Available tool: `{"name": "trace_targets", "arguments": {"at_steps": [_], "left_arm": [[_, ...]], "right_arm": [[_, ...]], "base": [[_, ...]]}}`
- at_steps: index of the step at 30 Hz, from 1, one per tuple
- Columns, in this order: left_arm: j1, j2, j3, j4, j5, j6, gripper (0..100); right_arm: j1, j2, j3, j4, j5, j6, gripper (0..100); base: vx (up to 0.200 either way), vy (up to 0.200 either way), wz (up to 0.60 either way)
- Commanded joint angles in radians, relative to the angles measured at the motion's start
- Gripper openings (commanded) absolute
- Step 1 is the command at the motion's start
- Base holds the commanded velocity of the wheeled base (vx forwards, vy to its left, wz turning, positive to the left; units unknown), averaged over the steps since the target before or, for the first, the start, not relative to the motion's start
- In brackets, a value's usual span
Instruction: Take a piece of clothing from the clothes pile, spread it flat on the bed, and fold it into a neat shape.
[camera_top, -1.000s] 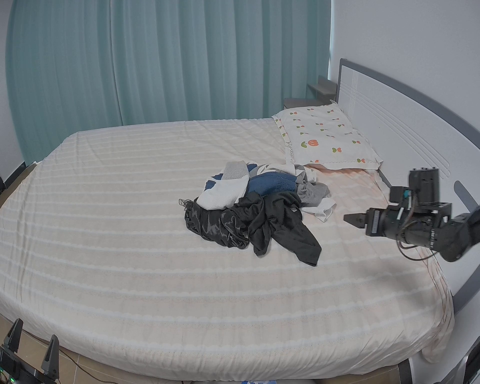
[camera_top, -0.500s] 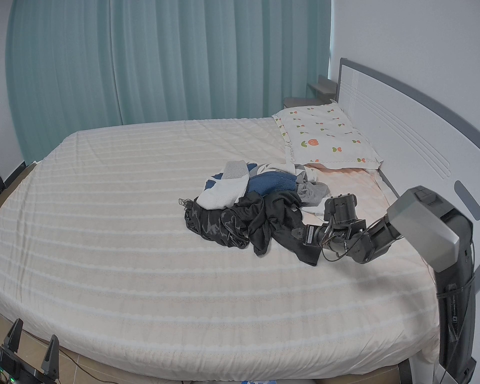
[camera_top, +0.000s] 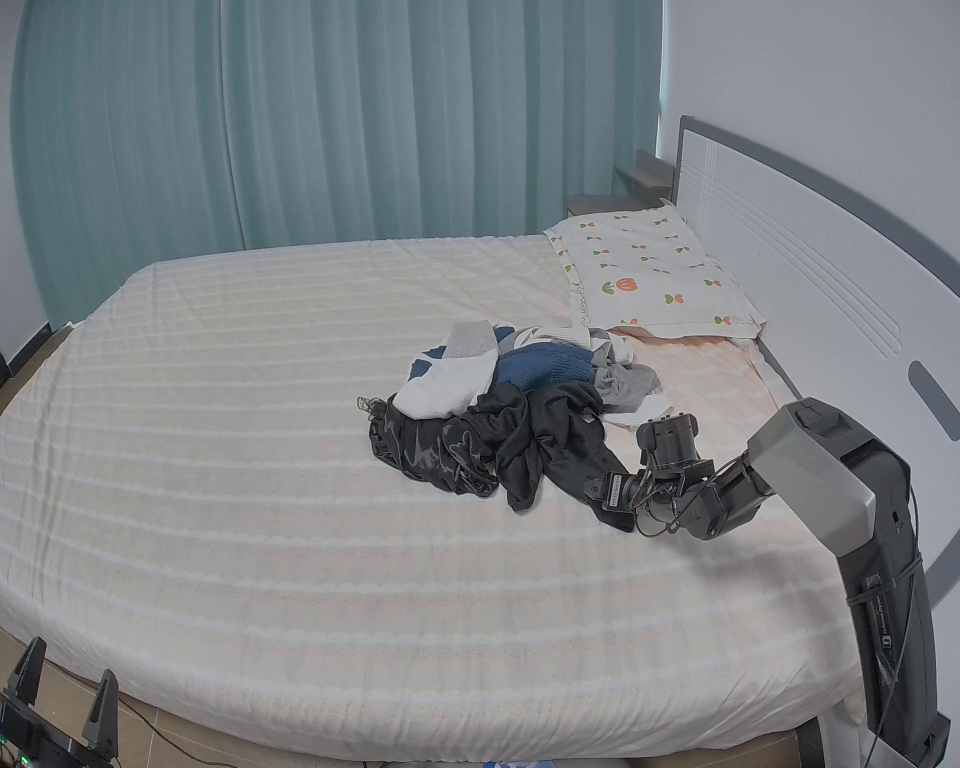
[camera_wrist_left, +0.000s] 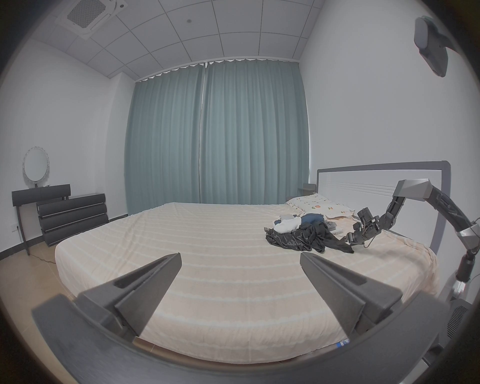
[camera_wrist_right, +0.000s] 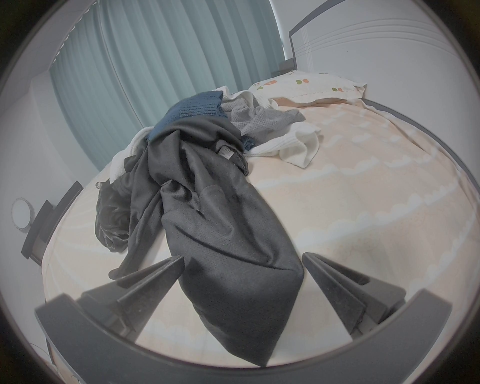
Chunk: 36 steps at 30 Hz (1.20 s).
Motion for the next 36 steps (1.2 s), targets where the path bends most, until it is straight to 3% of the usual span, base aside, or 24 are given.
{"name": "trace_targets", "arguments": {"at_steps": [1,7,8,16,20,27,28,36], "left_arm": [[0.001,-0.018,0.018,0.000,0.001,0.000,100],[0.001,-0.018,0.018,0.000,0.001,0.000,100],[0.000,-0.018,0.018,0.000,0.001,0.000,100],[0.000,-0.018,0.018,0.000,0.001,0.000,100],[0.001,-0.018,0.018,0.000,0.001,0.000,100],[0.001,-0.018,0.018,0.000,0.001,0.001,100],[0.000,-0.018,0.018,0.000,-0.001,0.003,100],[0.000,-0.018,0.018,-0.002,-0.010,0.023,100]], "right_arm": [[0.006,0.018,-0.011,-0.002,-0.001,-0.001,100],[0.007,0.032,-0.025,0.000,-0.001,-0.007,100],[0.007,0.044,-0.045,0.000,-0.001,-0.005,0],[0.007,0.022,-0.032,-0.019,0.002,0.015,0],[0.006,-0.059,0.098,-0.046,0.023,0.065,0],[0.000,-0.178,0.340,-0.285,0.076,0.179,0],[0.006,-0.211,0.442,-0.365,0.094,0.205,0],[0.055,-0.317,0.768,-0.626,0.094,0.314,0]], "base": [[0.000,0.000,0.00],[0.000,0.000,0.00],[0.000,0.000,0.00],[0.000,0.000,0.00],[0.000,0.000,0.00],[0.000,0.000,0.00],[0.000,0.000,0.00],[0.000,0.000,0.00]]}}
